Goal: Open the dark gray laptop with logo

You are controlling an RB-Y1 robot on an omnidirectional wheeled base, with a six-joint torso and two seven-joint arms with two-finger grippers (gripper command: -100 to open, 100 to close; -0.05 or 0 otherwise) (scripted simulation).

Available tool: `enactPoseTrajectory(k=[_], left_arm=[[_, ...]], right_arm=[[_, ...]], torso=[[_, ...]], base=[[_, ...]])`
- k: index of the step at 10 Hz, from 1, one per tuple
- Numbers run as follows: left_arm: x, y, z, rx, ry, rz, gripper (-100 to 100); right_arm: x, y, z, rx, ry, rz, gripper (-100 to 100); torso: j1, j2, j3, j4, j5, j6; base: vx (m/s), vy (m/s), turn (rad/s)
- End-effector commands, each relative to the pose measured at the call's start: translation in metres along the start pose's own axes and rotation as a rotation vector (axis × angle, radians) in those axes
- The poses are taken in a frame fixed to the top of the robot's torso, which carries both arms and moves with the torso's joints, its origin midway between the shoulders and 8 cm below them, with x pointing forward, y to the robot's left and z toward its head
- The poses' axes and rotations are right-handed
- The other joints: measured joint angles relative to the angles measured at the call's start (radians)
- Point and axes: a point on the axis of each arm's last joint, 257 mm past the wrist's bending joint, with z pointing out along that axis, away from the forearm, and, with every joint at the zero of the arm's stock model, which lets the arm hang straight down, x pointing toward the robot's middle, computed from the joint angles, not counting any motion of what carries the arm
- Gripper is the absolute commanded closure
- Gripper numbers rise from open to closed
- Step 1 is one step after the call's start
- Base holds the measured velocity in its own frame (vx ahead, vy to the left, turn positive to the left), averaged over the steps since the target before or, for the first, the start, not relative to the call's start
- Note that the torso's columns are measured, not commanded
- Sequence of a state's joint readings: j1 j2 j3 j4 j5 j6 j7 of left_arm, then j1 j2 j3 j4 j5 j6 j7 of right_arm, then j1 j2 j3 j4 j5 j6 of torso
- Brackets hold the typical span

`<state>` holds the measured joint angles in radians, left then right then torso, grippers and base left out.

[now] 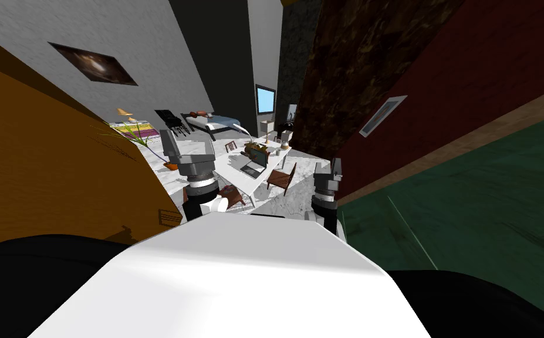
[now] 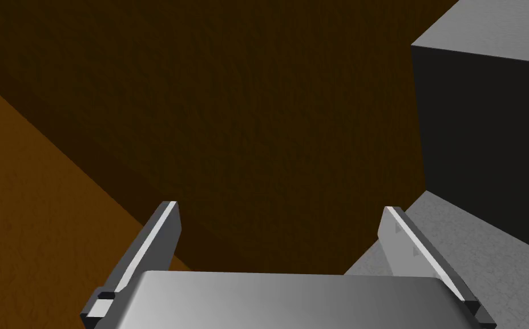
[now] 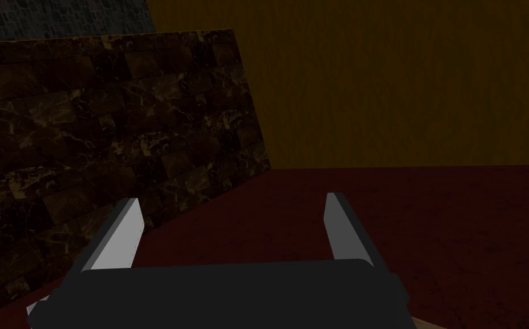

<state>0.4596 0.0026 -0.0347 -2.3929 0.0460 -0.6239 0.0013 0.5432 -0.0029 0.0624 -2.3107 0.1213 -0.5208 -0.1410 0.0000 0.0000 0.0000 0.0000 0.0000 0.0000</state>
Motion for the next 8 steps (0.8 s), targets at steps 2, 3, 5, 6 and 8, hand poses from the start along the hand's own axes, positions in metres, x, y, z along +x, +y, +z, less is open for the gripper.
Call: enactPoseTrajectory(k=[2, 3, 5, 6, 8], left_arm=[[0.0, 0.0, 0.0, 0.0, 0.0, 0.0, 0], [0.0, -0.0001, 0.0, 0.0, 0.0, 0.0, 0], [0.0, -0.0001, 0.0, 0.0, 0.0, 0.0, 0], [0.0, -0.0001, 0.0, 0.0, 0.0, 0.0, 0], [0.0, -0.0001, 0.0001, 0.0, 0.0, 0.0, 0]], right_arm=[[0.0, 0.0, 0.0, 0.0, 0.0, 0.0, 0], [0.0, 0.0001, 0.0, 0.0, 0.0, 0.0, 0], [0.0, 0.0001, 0.0, 0.0, 0.0, 0.0, 0], [0.0, 0.0001, 0.0, 0.0, 0.0, 0.0, 0], [0.0, 0.0002, 0.0, 0.0, 0.0, 0.0, 0]], torso=[[0.0, 0.104, -0.209, 0.105, 0.0, 0.0], [0.0, 0.175, -0.351, 0.176, 0.0, 0.0], [0.0, 0.322, -0.644, 0.322, 0.0, 0.0], [0.0, 0.396, -0.792, 0.396, 0.0, 0.0], [0.0, 0.544, -1.087, 0.544, 0.0, 0.0]], base=[[0.0, 0.0, 0.0], [0.0, 0.0, 0.0], [0.0, 0.0, 0.0], [0.0, 0.0, 0.0], [0.0, 0.0, 0.0]])
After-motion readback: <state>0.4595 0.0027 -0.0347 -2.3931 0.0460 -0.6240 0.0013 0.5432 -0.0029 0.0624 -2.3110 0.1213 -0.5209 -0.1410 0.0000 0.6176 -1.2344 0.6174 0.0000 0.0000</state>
